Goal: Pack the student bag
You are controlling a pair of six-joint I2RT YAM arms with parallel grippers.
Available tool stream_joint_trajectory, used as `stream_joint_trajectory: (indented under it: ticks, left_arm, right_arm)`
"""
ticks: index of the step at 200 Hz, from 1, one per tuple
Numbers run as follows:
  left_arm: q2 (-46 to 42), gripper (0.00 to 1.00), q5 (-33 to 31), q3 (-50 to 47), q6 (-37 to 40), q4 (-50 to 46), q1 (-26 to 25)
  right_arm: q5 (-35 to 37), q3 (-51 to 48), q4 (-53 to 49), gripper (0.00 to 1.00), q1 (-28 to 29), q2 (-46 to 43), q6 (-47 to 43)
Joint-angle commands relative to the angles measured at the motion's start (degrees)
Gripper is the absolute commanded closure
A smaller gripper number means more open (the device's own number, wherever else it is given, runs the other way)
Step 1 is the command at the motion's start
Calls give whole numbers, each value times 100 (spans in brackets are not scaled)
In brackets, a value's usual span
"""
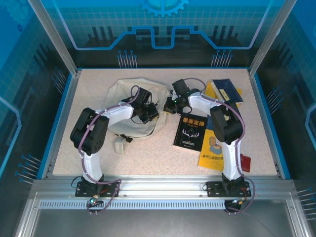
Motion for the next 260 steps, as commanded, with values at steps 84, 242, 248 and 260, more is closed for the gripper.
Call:
stream_joint_trajectory:
  ticks: [84,242,248,260]
  left_arm:
    - [-1766,100,-13,-1013,1838,-2162,-31]
    - [-2306,100,-1080,-1173,2684,-2490,12]
    - [-2265,100,-913,-1121,2690,-2384,14]
    - [-2191,100,-619,-1037,2661,-2173,15]
  right_arm:
    - [1039,-155,459,100,-16,-9,682]
    - [629,289,-238,67,-150,-237,225]
    - [488,172,-322,57,-153,-422,216]
    - [229,-199,-351,40,-139,-817,305]
